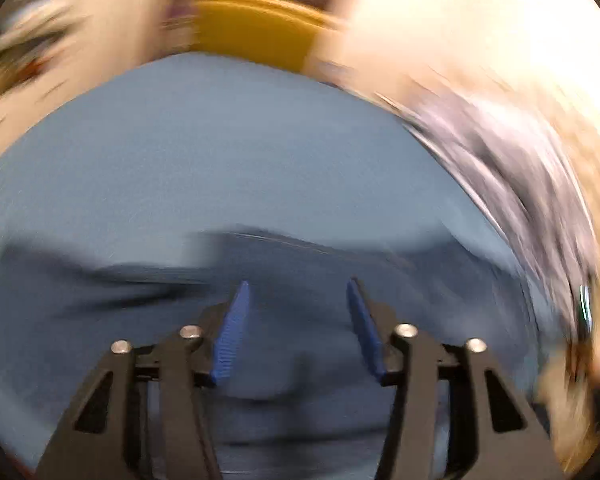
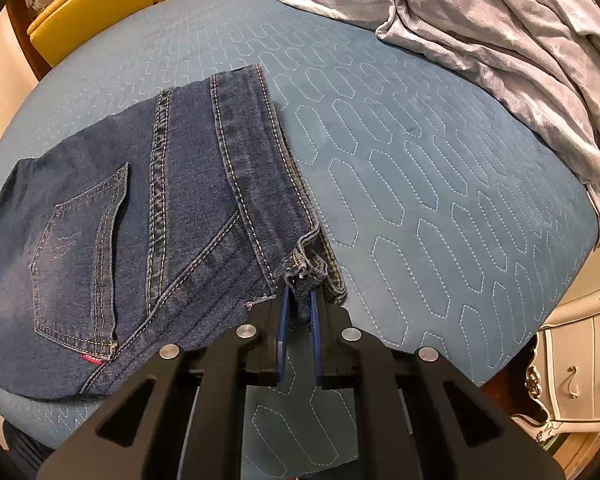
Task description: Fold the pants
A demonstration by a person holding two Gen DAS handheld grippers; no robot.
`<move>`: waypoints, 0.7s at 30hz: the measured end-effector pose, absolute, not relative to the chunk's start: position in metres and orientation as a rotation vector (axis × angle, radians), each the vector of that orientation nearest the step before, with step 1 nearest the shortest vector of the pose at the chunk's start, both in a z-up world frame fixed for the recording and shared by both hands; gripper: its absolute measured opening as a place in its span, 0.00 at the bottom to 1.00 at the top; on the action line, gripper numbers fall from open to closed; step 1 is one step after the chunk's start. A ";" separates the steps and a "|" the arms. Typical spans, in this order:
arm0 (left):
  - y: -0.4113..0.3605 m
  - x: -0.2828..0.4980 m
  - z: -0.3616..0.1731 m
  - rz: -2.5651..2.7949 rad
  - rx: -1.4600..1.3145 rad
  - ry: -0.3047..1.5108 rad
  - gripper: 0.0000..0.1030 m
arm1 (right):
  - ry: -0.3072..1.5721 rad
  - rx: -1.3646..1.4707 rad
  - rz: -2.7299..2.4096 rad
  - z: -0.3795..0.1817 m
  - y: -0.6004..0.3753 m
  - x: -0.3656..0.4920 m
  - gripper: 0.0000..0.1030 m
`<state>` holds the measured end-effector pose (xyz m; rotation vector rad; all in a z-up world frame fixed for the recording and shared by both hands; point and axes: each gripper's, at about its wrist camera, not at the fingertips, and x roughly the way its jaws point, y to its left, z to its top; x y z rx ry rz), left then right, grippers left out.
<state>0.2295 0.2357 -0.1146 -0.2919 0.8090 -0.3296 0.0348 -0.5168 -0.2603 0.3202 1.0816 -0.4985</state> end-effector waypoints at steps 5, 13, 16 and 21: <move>0.317 0.278 -0.161 -0.245 -0.417 1.008 0.17 | 1.079 0.309 -0.514 -0.260 -0.514 0.036 0.08; 0.376 0.320 -0.162 -0.101 -0.476 0.958 0.30 | 1.087 0.313 -0.513 -0.259 -0.514 0.036 0.08; 0.365 0.276 -0.140 -0.212 -0.345 0.870 0.37 | 1.085 0.304 -0.514 -0.260 -0.514 0.036 0.08; 0.321 0.286 -0.165 -0.300 -0.040 0.966 0.33 | 1.090 0.290 -0.523 -0.260 -0.511 0.037 0.09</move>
